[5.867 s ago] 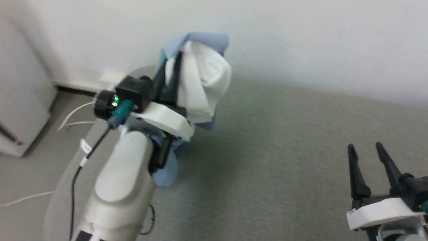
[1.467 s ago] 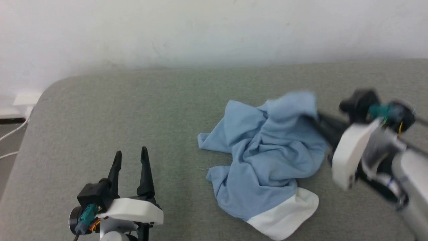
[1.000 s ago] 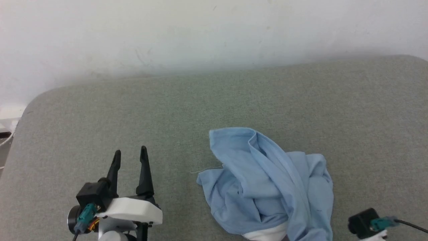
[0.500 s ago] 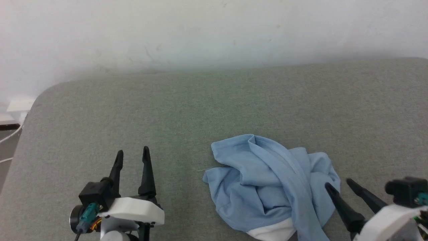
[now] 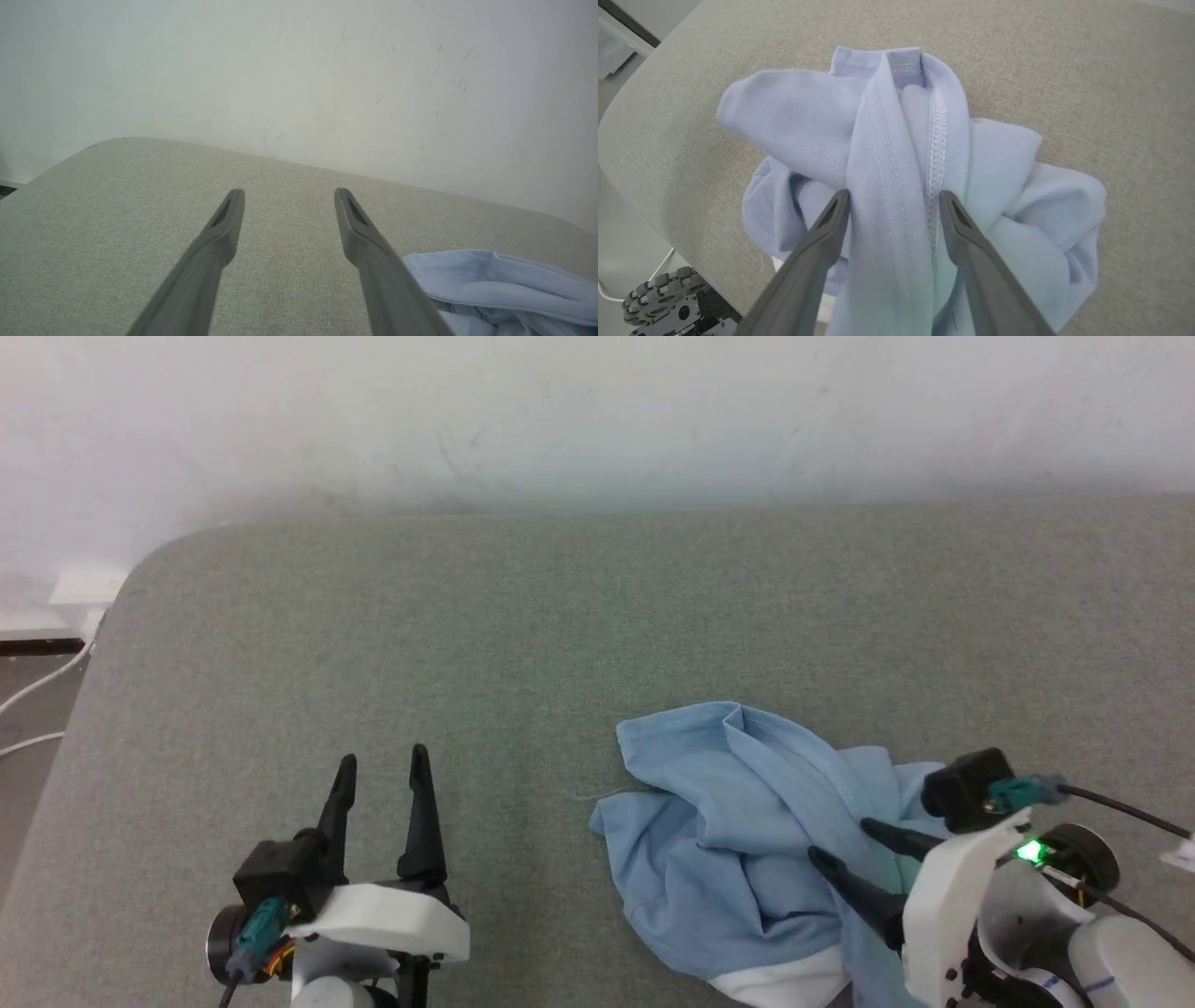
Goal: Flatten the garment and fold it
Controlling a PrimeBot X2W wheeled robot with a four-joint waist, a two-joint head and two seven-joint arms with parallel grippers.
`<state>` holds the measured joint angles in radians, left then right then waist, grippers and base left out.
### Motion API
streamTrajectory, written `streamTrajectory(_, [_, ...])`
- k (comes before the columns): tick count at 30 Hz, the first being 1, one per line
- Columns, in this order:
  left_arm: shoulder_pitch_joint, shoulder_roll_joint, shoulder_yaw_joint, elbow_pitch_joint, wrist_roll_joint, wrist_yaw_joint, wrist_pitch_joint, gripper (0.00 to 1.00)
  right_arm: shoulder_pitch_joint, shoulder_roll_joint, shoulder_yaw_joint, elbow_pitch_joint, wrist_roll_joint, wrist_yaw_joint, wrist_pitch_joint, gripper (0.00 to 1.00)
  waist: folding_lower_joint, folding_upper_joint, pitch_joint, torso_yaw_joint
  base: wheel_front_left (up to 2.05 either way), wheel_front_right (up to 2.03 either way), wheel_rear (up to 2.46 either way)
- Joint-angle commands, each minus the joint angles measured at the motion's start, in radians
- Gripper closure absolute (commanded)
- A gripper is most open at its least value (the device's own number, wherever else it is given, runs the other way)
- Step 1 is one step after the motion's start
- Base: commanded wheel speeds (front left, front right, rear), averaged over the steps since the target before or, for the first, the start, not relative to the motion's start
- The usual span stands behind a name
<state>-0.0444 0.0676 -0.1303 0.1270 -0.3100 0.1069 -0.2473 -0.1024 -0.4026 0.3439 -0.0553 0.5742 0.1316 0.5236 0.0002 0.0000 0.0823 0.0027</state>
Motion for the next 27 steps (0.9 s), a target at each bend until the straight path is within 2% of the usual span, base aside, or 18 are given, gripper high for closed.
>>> streamTrajectory(1, [-0.021, -0.001, -0.002, 0.005, -0.007, 0.003, -0.008, 0.00, -0.028, -0.005, 0.023, 0.035, 0.007, -0.001, 0.015, 0.53, -0.0002, 0.0000, 0.004, 0.005, 0.00, 0.00, 0.00])
streamTrajectory(2, [-0.021, -0.001, -0.002, 0.005, -0.007, 0.003, -0.008, 0.00, -0.028, -0.005, 0.023, 0.035, 0.007, -0.001, 0.015, 0.53, -0.0002, 0.0000, 0.004, 0.005, 0.00, 0.00, 0.00])
streamTrajectory(3, [-0.023, -0.001, -0.003, 0.007, -0.008, 0.003, -0.008, 0.00, -0.038, -0.006, 0.031, 0.053, 0.014, -0.001, 0.023, 0.72, -0.0002, 0.0000, 0.005, 0.006, 0.00, 0.00, 0.00])
streamTrajectory(4, [-0.024, -0.001, -0.003, 0.009, -0.008, 0.003, -0.009, 0.00, -0.046, -0.005, 0.038, 0.065, 0.022, -0.001, 0.028, 1.00, -0.0002, 0.0000, 0.006, 0.006, 0.00, 0.00, 0.00])
streamTrajectory(7, [-0.024, -0.002, -0.001, 0.014, -0.007, 0.006, -0.010, 0.00, -0.065, -0.006, 0.024, 0.073, 0.039, -0.001, -0.010, 1.00, -0.0002, 0.0000, 0.005, 0.003, 0.00, 0.00, 0.00])
streamTrajectory(11, [-0.020, -0.002, 0.004, 0.014, -0.006, 0.009, -0.012, 0.00, -0.052, -0.008, -0.079, 0.065, 0.041, -0.001, -0.088, 1.00, -0.0002, 0.0000, 0.000, -0.006, 0.00, 0.00, 0.00])
streamTrajectory(17, [-0.013, -0.002, 0.006, 0.014, -0.006, 0.009, -0.013, 0.00, 0.080, 0.041, -0.387, 0.089, 0.040, -0.001, -0.144, 1.00, -0.0002, 0.0000, -0.009, -0.023, 0.00, 0.00, 0.00])
streamTrajectory(21, [-0.010, -0.001, 0.009, 0.012, -0.006, 0.010, -0.014, 0.00, 0.193, 0.123, -0.604, 0.130, 0.013, -0.001, -0.152, 1.00, -0.0002, 0.0000, -0.008, -0.036, 0.00, 0.00, 0.00])
streamTrajectory(24, [-0.010, 0.003, 0.010, 0.013, -0.006, 0.008, -0.014, 0.00, 0.251, 0.184, -0.715, 0.179, -0.019, -0.001, -0.150, 0.99, -0.0002, 0.0000, -0.007, -0.044, 0.00, 0.00, 0.00])
streamTrajectory(25, [-0.010, 0.003, 0.010, 0.013, -0.005, 0.009, -0.014, 0.00, 0.264, 0.206, -0.738, 0.197, -0.030, -0.001, -0.152, 0.93, -0.0002, 0.0000, -0.007, -0.047, 0.00, 0.00, 0.00])
streamTrajectory(26, [-0.010, 0.004, 0.010, 0.013, -0.005, 0.009, -0.014, 0.00, 0.276, 0.225, -0.753, 0.218, -0.041, -0.001, -0.153, 0.66, -0.0002, 0.0000, -0.006, -0.048, 0.00, 0.00, 0.00])
streamTrajectory(27, [-0.011, 0.005, 0.009, 0.012, -0.004, 0.009, -0.014, 0.00, 0.285, 0.238, -0.756, 0.234, -0.054, -0.001, -0.155, 0.31, -0.0002, 0.0000, -0.005, -0.050, 0.00, 0.00, 0.00])
